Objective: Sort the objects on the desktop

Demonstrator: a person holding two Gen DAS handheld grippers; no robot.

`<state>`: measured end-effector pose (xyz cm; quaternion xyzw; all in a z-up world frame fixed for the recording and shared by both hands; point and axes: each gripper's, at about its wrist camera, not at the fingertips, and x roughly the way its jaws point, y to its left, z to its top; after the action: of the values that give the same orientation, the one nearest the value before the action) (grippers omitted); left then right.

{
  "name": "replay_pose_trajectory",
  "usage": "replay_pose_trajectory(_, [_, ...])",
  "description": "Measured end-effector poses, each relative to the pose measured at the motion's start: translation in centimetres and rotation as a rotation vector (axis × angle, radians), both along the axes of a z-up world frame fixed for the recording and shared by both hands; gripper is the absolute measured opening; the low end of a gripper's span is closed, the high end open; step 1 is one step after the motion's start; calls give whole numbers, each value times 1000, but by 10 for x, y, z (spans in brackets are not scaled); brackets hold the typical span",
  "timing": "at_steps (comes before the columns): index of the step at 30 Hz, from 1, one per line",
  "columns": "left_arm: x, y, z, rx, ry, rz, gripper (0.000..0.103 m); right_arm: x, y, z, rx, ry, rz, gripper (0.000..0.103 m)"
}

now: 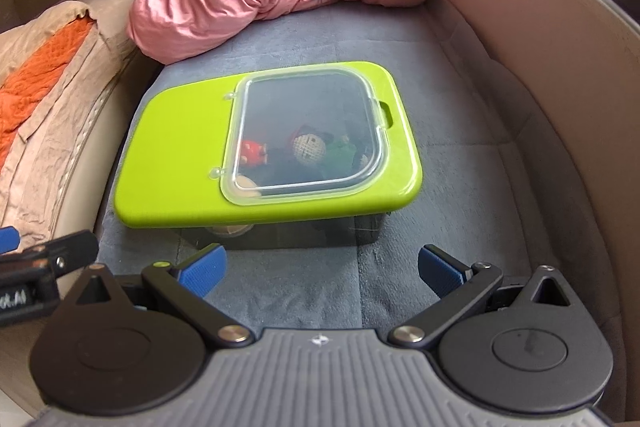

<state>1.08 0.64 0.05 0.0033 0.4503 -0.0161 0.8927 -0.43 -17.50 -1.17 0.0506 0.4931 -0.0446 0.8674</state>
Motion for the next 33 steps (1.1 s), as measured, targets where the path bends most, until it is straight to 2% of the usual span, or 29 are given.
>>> replay_pose_trajectory(4, [-1, -1, -4, -29, 21, -19, 103, -2, 1, -5, 16, 13, 11, 103])
replay_pose_trajectory(33, [-5, 1, -9, -31, 36, -16, 103, -6, 0, -11, 39, 34, 15, 103])
